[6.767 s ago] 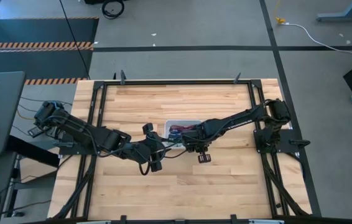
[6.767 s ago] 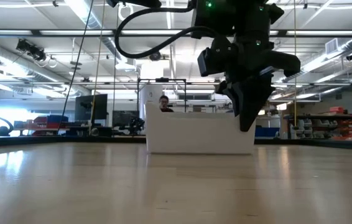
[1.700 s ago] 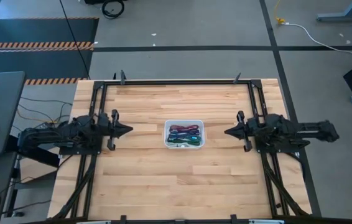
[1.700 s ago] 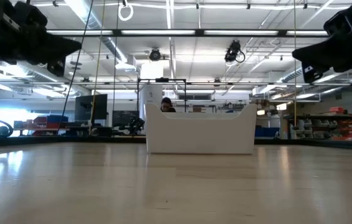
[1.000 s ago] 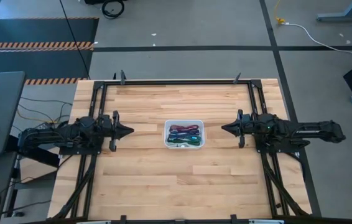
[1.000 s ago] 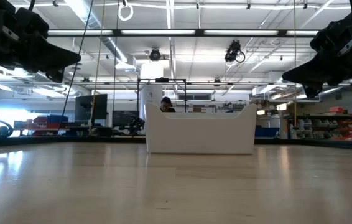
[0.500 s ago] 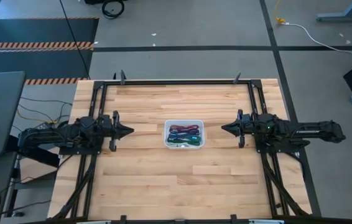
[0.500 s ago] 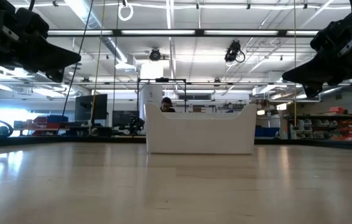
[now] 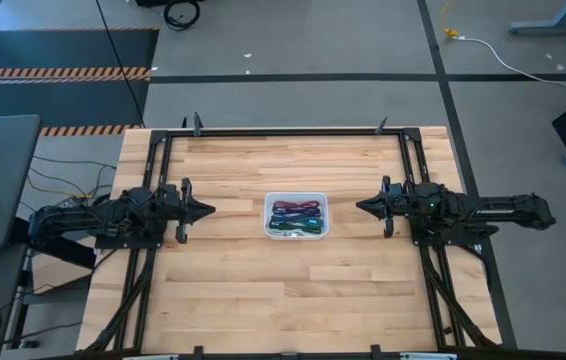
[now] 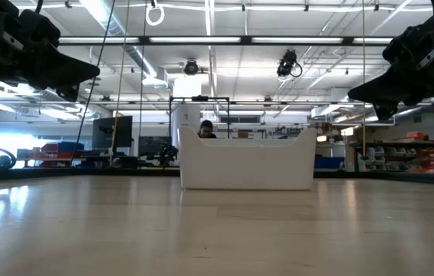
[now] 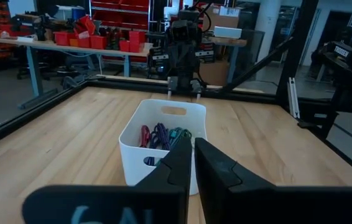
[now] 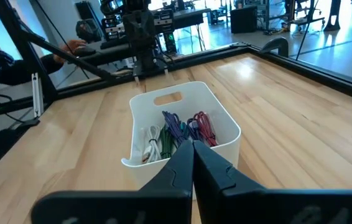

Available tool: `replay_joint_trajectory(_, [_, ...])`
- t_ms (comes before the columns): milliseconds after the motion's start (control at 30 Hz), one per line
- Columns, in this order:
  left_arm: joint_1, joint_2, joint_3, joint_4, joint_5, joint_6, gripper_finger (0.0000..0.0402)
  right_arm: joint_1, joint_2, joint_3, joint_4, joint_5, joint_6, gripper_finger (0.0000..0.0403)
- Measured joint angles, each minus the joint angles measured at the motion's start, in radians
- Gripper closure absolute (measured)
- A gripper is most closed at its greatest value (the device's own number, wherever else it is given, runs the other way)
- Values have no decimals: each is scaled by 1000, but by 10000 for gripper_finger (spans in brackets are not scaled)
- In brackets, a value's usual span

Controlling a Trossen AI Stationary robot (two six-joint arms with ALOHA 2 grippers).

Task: Pick and place USB-C Cables
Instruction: Return to Home Position

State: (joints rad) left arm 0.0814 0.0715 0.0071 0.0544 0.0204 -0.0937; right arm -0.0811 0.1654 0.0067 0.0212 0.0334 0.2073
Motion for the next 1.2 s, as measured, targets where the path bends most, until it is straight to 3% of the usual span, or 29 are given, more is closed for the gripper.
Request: replay_joint_trajectory(1200, [0, 0, -1, 0, 0, 0, 373, 0, 0, 0, 0, 0, 0, 394])
